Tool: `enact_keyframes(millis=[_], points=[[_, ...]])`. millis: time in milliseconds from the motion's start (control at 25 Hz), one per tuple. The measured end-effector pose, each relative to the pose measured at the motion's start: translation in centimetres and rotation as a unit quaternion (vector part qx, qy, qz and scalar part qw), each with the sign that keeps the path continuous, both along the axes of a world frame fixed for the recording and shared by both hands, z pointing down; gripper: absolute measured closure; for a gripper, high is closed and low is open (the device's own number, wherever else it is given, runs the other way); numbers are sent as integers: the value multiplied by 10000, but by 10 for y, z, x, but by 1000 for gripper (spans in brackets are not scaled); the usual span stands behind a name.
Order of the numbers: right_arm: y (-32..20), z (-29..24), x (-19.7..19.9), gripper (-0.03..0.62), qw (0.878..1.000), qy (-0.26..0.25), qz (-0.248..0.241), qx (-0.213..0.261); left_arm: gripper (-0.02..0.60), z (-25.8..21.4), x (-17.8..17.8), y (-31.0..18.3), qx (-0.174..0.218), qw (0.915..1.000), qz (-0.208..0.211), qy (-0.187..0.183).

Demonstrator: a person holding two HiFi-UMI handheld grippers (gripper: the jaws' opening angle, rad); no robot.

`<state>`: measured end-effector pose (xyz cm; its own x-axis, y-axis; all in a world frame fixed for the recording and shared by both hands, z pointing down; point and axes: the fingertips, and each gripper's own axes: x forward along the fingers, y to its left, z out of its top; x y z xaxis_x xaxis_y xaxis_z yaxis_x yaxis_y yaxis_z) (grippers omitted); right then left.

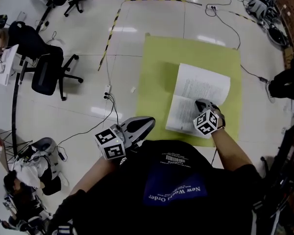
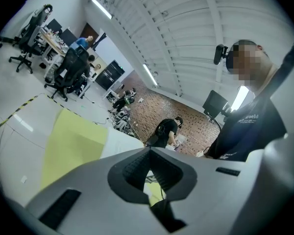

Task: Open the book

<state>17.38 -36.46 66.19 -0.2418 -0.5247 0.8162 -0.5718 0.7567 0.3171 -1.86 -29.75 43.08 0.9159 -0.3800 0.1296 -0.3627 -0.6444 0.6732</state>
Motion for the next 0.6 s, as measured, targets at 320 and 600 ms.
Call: enact_keyframes(millis=[320,600], points=[[-73,9,10,609,9987,-178,339,-333,575,5,2,5,-78,9999,-44,-95],[-100,17,12,606,9847,-394,705,-1545,575,9,5,6,-152,9998,-26,-106]])
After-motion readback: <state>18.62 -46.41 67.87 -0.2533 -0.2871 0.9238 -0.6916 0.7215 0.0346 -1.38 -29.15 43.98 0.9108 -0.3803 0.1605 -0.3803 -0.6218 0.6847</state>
